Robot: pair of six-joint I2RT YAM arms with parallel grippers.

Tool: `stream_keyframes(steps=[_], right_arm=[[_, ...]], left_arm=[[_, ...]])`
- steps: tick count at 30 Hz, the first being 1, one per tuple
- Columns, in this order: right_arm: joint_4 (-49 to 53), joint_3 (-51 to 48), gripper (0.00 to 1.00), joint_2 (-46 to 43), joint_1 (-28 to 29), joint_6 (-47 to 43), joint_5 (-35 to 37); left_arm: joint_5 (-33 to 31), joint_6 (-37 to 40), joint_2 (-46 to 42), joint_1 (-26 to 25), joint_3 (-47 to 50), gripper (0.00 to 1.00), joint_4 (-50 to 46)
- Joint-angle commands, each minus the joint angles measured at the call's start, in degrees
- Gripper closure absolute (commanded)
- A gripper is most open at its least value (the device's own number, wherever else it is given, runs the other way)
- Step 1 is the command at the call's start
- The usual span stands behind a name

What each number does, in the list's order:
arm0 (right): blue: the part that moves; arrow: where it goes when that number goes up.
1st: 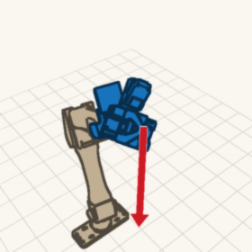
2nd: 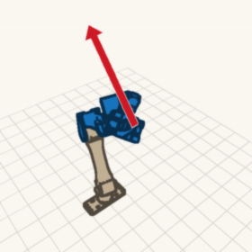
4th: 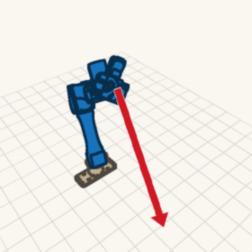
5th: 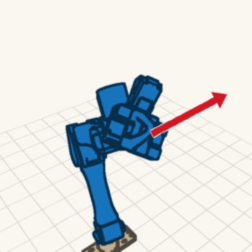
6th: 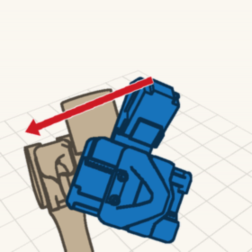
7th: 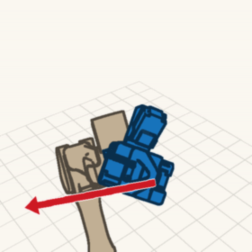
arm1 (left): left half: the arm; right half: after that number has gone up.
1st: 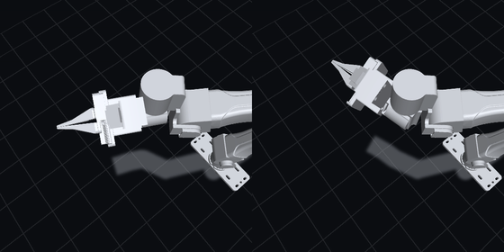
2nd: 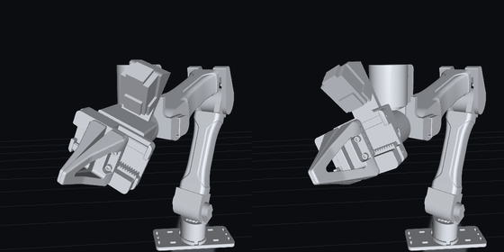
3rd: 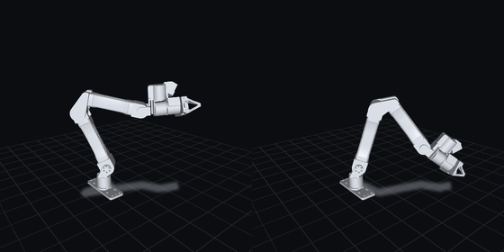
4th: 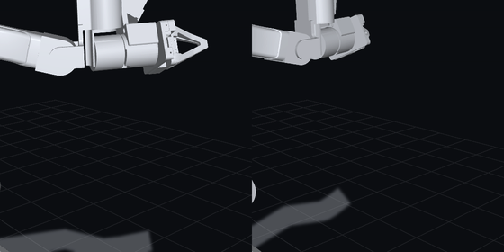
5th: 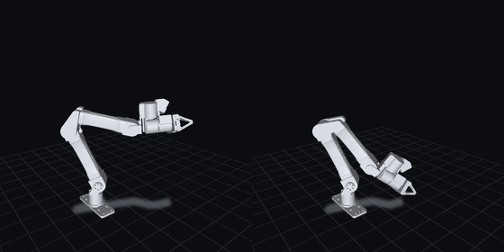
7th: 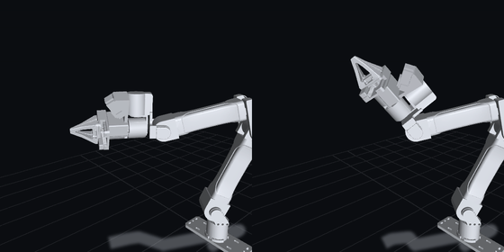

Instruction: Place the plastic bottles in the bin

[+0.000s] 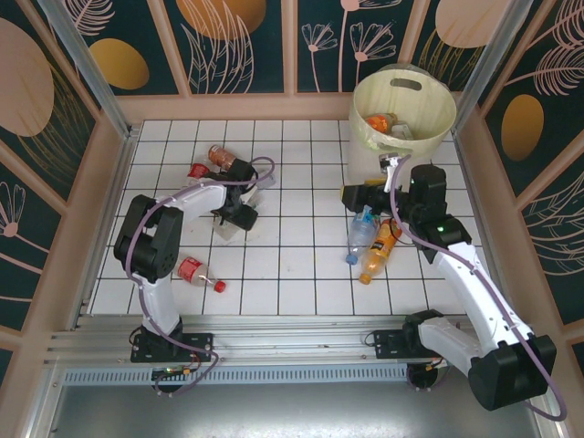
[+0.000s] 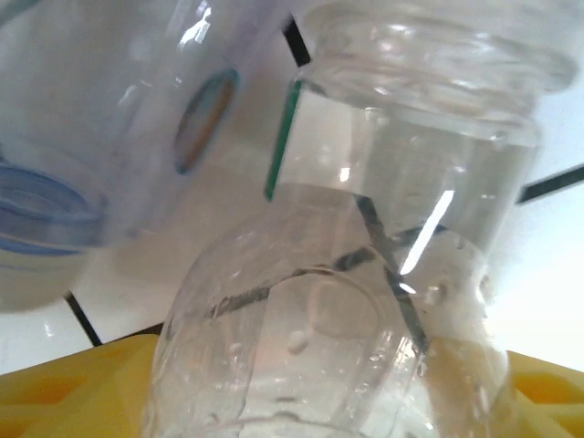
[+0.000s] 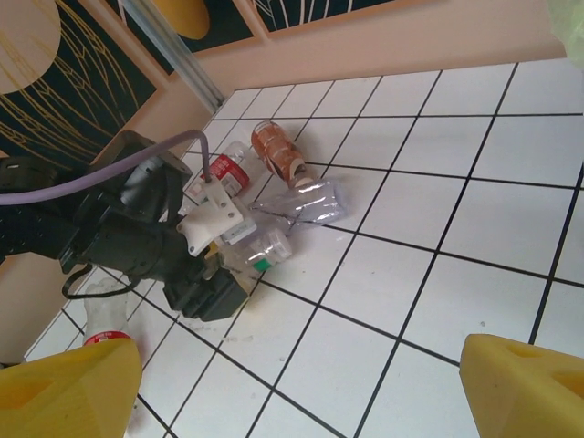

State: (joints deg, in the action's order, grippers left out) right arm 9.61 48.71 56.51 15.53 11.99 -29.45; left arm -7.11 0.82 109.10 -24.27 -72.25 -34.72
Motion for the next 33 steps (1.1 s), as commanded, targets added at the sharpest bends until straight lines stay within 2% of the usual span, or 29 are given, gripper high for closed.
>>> stream_keyframes(steps=[1,8,12,16,24,29,33], right_arm=[[-1.8,-0.7,0.10,-0.7,0.3,2.2,0.3],[-7.7,-2.1,0.12,0.2,0.6,11.9,0.2],[-13.7,-4.0,0.12,0.7,1.5,17.8,-1.1],[-17.2,-3.8,0.12,2.6,3.8,20.0,-2.2],[-19.3,-0.6,0.12,8.9,9.2,20.0,0.2],[-19.5,1.5,0.12,12.7,12.4,19.0,1.4],[-20.1,2.4,0.15,15.0,13.7,18.9,2.0]], left_arm=[[4.5,-2.8,-3.8,-0.3,1.8,0.26,-0.8],[13.7,-7.6,-10.6,-2.7,4.1,0.40,4.4],[22.9,-11.2,-17.6,-4.8,8.3,0.43,14.5],[29.4,-16.5,-22.0,-8.2,12.6,0.46,26.5],[34.9,-24.1,-24.5,-13.2,16.2,0.50,42.8],[37.1,-26.5,-24.5,-14.7,18.5,0.50,47.8],[37.3,-26.7,-23.7,-15.8,18.5,0.50,48.3]])
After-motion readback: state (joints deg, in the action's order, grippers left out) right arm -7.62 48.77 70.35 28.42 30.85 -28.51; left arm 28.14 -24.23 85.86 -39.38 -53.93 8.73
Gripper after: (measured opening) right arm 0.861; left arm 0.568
